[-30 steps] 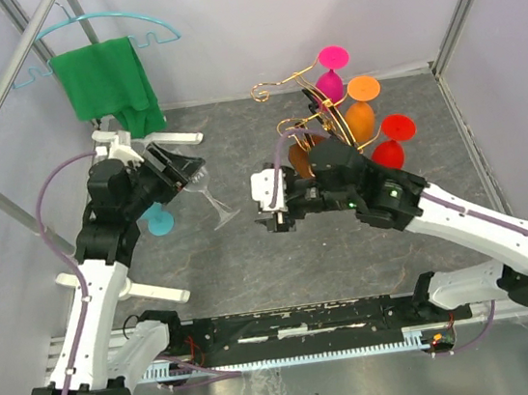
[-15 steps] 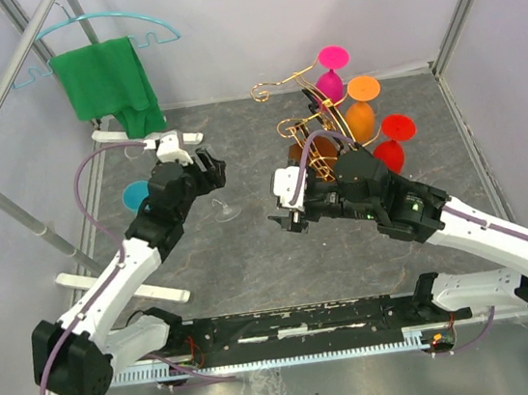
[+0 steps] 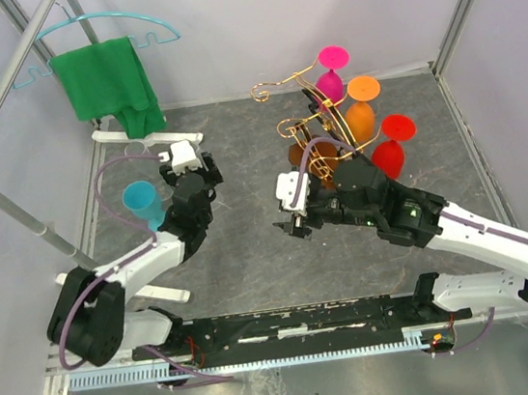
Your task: Take the wine glass off the wine glass rack
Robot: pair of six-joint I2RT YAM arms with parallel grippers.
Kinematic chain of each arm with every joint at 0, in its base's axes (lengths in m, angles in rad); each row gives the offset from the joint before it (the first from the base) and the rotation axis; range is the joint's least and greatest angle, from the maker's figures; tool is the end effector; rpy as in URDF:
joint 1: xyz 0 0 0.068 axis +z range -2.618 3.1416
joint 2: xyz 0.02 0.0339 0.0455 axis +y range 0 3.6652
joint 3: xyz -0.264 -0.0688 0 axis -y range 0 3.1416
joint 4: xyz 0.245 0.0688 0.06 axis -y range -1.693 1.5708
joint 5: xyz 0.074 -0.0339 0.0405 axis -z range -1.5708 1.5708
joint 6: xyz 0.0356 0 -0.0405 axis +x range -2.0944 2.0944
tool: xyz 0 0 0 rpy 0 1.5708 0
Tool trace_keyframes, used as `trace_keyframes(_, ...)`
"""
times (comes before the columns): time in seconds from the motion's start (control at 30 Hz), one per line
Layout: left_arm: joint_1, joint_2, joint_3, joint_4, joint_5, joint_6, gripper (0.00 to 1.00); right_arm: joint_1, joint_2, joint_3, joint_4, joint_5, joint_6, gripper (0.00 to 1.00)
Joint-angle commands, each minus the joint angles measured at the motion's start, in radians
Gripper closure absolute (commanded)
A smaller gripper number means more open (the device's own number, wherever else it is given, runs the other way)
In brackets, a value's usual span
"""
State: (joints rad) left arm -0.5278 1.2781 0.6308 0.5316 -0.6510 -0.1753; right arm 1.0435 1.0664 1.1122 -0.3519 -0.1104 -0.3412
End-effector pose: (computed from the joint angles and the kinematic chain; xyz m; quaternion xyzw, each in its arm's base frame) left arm 0.2502 -0.1209 0.2546 -0.0853 0.7339 0.0072 0.6738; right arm 0.1167 0.2083 0.3828 -0.5392 0.5992 0.2448 0.5388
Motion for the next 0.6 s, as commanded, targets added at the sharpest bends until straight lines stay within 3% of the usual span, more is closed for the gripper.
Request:
trace_keyframes(0.0,-0.002,0.092,-0.021,0.371,-0.168,0.102,0.33,0.002,-0.054,-0.018,0.058,0.008,0.018,0.23)
trace_keyframes(0.23,0.000,0.335,0.029,0.674,-0.305,0.192,0.32,0.001,-0.087,-0.043,0.054,0.043,0.010,0.22)
trace_keyframes(0.57,0.011,0.596,0.161,0.955,-0.334,0.297,0.30,0.001,-0.126,-0.043,0.014,0.103,0.010,0.21)
